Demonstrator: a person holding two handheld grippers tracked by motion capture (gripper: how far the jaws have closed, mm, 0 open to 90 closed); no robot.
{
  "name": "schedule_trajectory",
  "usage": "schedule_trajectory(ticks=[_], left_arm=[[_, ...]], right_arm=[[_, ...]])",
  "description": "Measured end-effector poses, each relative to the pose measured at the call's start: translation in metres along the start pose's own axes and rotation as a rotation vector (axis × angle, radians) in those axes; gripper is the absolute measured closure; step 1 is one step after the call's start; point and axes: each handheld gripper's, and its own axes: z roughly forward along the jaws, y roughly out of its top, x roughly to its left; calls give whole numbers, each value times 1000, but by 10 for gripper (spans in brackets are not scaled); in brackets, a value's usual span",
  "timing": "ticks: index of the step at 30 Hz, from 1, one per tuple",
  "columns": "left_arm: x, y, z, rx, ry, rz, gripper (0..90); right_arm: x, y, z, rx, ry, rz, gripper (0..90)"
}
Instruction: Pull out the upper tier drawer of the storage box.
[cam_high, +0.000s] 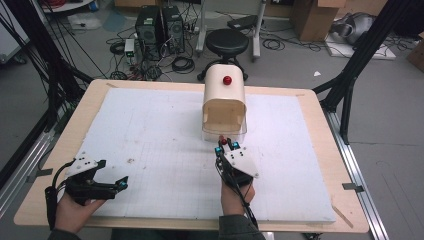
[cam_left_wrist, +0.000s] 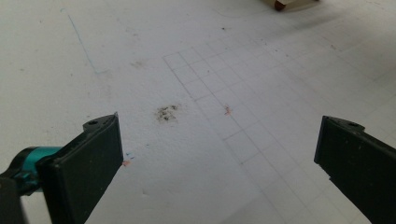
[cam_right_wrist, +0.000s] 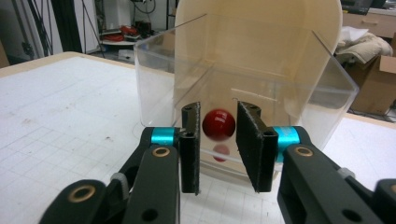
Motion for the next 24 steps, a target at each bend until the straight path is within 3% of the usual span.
schedule_trajectory(ticks=[13,24], left_arm=[[0,0,0,2,-1,2,17],[0,0,0,2,-1,1,17]], right_arm=[[-1,-1,-5,-1,17,4,671],[-13,-1,-15,-3,63,-5,587]])
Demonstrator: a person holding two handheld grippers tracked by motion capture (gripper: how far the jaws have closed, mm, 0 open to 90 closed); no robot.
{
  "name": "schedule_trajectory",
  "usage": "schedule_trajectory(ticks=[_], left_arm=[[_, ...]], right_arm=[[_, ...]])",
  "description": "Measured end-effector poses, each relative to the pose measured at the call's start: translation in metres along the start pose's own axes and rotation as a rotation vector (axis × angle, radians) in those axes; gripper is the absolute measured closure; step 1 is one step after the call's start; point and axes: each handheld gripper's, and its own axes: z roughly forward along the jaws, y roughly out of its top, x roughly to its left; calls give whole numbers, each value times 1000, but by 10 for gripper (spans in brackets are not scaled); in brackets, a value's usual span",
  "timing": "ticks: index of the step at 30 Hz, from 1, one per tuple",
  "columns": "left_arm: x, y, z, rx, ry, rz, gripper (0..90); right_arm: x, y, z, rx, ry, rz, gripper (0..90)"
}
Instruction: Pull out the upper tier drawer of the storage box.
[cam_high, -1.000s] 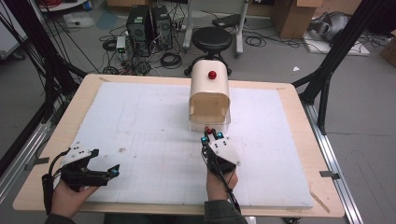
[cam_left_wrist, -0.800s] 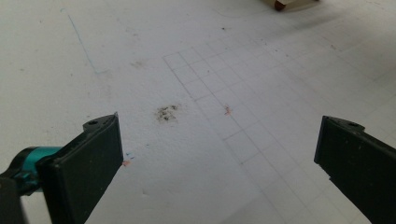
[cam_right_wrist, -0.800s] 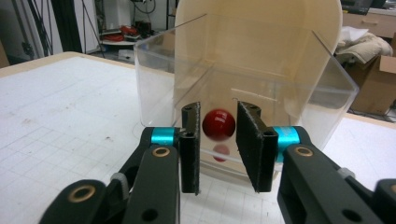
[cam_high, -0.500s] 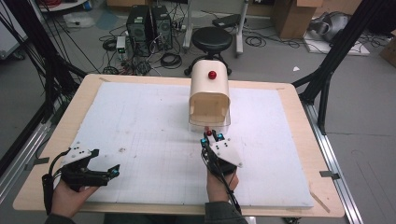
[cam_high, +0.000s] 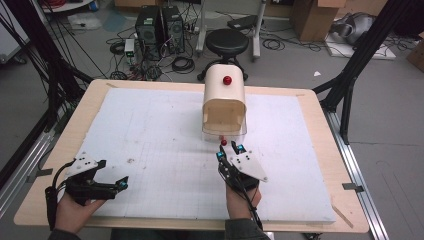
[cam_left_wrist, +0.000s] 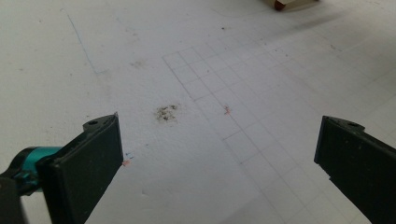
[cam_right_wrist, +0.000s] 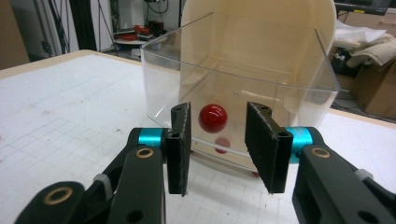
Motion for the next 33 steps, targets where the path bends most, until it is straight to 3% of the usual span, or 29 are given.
schedule_trajectory(ticks=[13,23,28,33], left_arm=[[2,1,2,-6,-6,-14,17],[1,2,2,-7,-7,-18,17],[2,2,1,-7,-5,-16,17],[2,1,1,-8,-4,-18,17]], right_arm=[[-20,4,-7,39,121,16,437],[-35,9,-11,73,157,10,308],[-42,10,-12,89,169,-17,276],[-49,9,-11,110,192,-1,231]])
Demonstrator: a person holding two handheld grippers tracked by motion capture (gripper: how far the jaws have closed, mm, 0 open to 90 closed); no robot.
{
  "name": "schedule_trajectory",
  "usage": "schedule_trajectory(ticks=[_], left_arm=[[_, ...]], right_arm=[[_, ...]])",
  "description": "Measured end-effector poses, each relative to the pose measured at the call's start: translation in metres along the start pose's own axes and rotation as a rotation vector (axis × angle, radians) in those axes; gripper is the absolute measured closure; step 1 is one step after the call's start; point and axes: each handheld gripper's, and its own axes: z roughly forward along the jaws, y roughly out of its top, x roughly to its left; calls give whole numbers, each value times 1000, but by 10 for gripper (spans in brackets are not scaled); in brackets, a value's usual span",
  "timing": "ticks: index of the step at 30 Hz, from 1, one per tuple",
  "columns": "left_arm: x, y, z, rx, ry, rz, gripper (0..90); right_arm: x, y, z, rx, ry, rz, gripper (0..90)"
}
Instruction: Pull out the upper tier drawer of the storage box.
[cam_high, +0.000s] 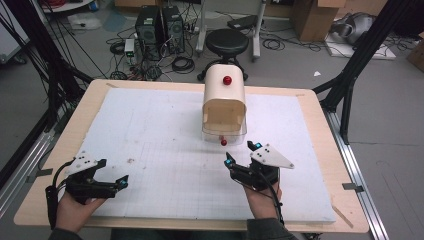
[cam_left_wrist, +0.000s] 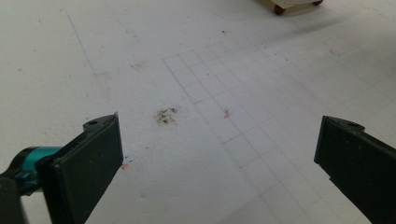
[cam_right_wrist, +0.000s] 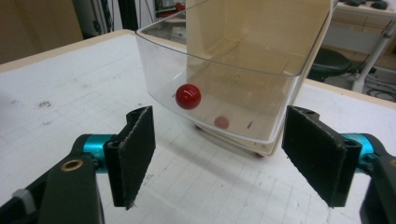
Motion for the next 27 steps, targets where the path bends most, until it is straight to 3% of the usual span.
schedule_trajectory(ticks=[5,17,21,23,27], left_arm=[[1,-2,-1,5,3,0,17],[0,-1,-2,0,-4,4,17],[-1,-1,-2,-4,-7,5,17],[-1,-1,-2,-2,-8,6,17],[-1,-1,-2,-2,-8,8,17]], right_arm=[[-7,0,1,22,38,-14,149],[-28,-2,3,78,112,-28,102],[-31,-3,4,100,125,-38,90],[-32,-4,5,93,126,-44,12],[-36,-6,6,100,134,-39,3]])
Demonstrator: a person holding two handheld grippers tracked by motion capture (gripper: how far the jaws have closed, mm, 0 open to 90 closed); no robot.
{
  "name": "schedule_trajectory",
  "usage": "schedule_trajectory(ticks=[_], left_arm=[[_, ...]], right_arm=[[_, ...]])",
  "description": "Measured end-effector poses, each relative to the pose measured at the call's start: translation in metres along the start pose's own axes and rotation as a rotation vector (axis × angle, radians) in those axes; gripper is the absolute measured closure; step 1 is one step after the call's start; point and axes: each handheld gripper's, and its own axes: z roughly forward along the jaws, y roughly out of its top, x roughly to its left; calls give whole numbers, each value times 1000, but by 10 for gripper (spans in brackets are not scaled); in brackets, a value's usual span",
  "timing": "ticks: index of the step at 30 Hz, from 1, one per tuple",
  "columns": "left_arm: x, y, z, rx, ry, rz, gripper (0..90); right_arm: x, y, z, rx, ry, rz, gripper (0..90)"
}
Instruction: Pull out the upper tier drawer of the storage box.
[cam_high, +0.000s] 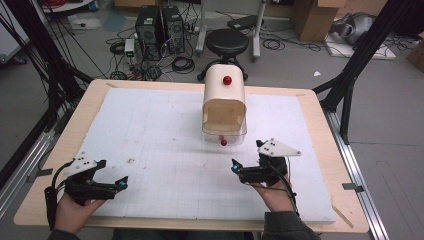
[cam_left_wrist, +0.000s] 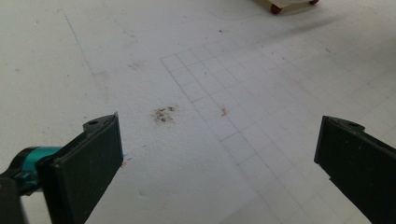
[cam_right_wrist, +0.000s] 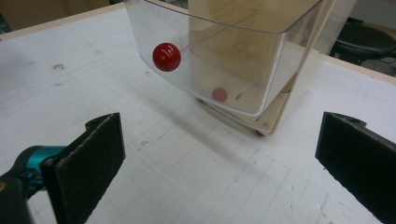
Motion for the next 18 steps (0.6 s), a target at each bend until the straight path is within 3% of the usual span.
schedule_trajectory(ticks=[18], left_arm=[[0,0,-1,-12,-12,-8,17]], right_arm=[[-16,-18,-6,42,-12,-4,3]])
